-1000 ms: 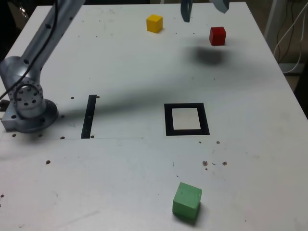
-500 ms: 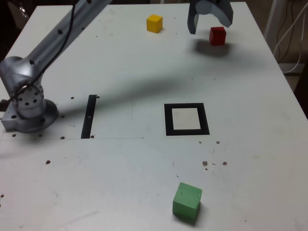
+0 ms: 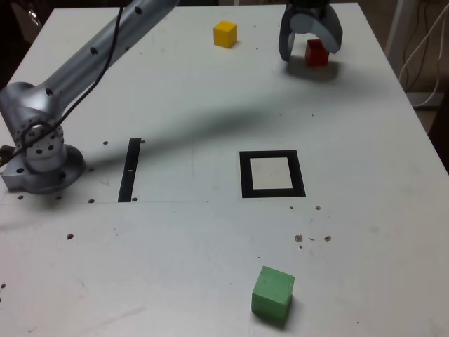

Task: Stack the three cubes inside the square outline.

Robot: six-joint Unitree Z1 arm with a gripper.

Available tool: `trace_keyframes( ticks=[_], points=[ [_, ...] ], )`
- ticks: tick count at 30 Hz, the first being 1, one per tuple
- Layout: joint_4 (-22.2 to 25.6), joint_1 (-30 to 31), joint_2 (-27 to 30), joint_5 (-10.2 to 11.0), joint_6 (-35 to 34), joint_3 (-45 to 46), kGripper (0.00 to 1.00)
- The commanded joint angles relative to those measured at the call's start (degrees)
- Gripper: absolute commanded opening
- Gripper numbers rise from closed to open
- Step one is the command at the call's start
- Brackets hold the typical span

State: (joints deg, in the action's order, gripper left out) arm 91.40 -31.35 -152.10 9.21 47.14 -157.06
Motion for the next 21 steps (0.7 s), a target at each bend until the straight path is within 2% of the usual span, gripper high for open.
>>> trace_keyframes(
  ticks=[1,7,12,14,19,21],
  points=[
    [0.57,0.50,-0.91,-0.04,0.27,-1.22,0.90],
    [0.61,1.18,-1.43,0.02,0.55,-1.41,0.87],
    [0.50,1.33,-1.85,0.03,0.59,-2.31,0.81],
    [0.43,1.41,-2.00,0.06,0.57,-2.94,0.75],
    [-0.02,1.47,-2.24,0.24,0.50,-4.79,0.48],
    [-0.19,1.47,-2.34,0.26,0.51,-5.26,0.41]
  ],
)
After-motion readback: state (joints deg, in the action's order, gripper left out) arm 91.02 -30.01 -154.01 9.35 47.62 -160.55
